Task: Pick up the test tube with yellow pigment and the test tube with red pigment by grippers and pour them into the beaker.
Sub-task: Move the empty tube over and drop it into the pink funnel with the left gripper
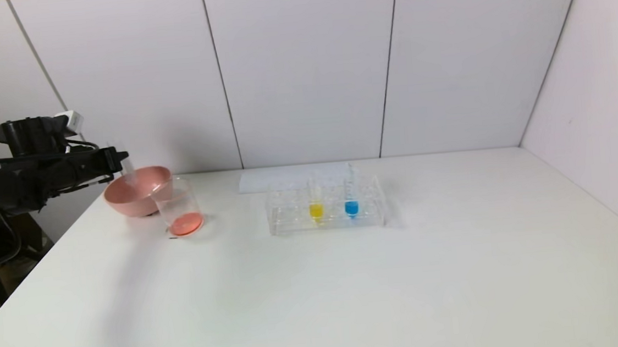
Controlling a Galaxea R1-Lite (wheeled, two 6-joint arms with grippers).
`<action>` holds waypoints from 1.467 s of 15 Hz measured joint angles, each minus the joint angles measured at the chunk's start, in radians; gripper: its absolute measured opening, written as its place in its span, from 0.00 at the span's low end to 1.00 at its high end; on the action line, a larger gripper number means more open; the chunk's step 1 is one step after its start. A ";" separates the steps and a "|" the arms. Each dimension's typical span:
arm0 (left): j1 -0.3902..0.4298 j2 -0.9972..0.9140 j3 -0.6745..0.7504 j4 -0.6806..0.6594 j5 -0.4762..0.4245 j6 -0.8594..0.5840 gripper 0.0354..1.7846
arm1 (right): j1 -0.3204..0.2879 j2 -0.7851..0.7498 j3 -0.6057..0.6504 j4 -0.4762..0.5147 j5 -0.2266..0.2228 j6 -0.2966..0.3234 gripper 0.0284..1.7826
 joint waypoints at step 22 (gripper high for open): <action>0.022 0.111 -0.078 0.005 0.000 0.005 0.23 | 0.000 0.000 0.000 0.000 0.000 0.000 0.95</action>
